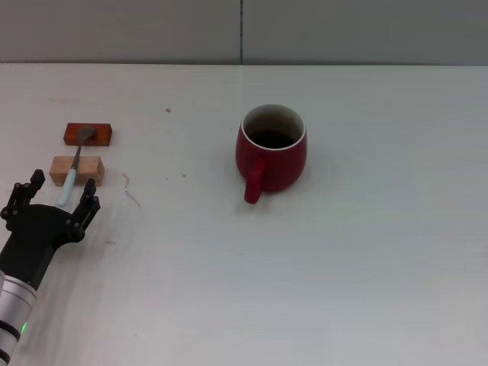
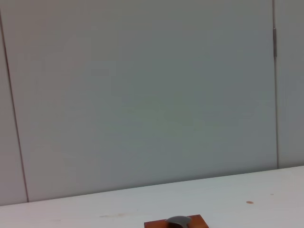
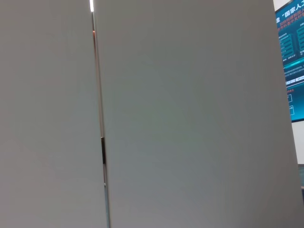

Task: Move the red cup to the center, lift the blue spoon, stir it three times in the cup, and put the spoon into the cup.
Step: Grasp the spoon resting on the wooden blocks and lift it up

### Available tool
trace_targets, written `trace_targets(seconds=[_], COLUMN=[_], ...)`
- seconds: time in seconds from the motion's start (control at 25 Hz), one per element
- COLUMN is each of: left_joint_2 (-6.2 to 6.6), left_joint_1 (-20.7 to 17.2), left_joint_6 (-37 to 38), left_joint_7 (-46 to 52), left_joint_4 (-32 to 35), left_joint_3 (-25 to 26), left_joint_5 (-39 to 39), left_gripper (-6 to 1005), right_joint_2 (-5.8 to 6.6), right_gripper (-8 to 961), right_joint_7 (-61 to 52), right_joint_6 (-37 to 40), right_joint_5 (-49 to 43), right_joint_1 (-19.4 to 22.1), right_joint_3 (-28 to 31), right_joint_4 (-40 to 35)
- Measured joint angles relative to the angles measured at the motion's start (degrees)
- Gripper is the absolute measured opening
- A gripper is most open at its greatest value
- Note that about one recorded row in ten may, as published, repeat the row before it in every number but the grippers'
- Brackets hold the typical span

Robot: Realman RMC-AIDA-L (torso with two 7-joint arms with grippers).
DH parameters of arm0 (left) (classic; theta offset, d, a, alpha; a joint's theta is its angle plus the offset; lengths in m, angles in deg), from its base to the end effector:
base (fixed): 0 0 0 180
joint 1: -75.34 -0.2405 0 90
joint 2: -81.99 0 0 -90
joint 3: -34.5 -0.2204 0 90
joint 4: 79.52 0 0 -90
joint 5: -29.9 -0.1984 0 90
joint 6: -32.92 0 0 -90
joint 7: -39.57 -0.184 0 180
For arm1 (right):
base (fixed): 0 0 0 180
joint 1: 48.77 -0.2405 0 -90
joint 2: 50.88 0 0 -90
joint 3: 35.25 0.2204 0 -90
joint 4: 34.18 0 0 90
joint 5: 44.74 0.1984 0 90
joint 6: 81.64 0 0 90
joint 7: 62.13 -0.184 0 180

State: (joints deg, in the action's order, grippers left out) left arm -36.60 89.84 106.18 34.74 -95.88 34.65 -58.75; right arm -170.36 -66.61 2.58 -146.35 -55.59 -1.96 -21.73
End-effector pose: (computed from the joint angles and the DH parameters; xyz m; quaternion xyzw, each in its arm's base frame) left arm -0.3185 0.2645 -0.0392 -0.7287 -0.2482 -0.2216 0.5985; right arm 0.3578 0.2395 0.0572 -0.5315 0.2780 0.2875 0.7467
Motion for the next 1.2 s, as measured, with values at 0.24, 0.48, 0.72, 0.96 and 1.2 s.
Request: trace_targets(seconds=[0.24, 0.48, 0.72, 0.96, 1.2], left_joint_2=[-0.01, -0.06, -0.06, -0.02, 0.02], left_joint_1=[0.0, 0.0, 0.3, 0.6, 0.6], left_joint_6=[-0.3, -0.8, -1.6, -2.1, -2.2], left_joint_7=[0.0, 0.0, 0.0, -0.1, -0.2], left_joint_4=[-0.1, -0.4, -0.5, -0.6, -0.5], left_joint_3=[0.0, 0.0, 0.0, 0.3, 0.4], left_joint_5=[-0.3, -0.3, -0.3, -0.1, 0.0], left_gripper=[782, 782, 781, 751, 597], right_joint_2=[0.04, 0.04, 0.12, 0.13, 0.13], right_gripper=[777, 777, 777, 777, 777], right_joint_7=[0.0, 0.0, 0.0, 0.0, 0.0], right_joint_6=[0.0, 0.0, 0.0, 0.0, 0.0], right_joint_5=[0.0, 0.0, 0.0, 0.0, 0.0], right_joint_1=[0.0, 0.0, 0.0, 0.0, 0.0], right_joint_3=[-0.1, -0.1, -0.1, -0.1, -0.2], right_joint_4=[0.0, 0.0, 0.0, 0.1, 0.2])
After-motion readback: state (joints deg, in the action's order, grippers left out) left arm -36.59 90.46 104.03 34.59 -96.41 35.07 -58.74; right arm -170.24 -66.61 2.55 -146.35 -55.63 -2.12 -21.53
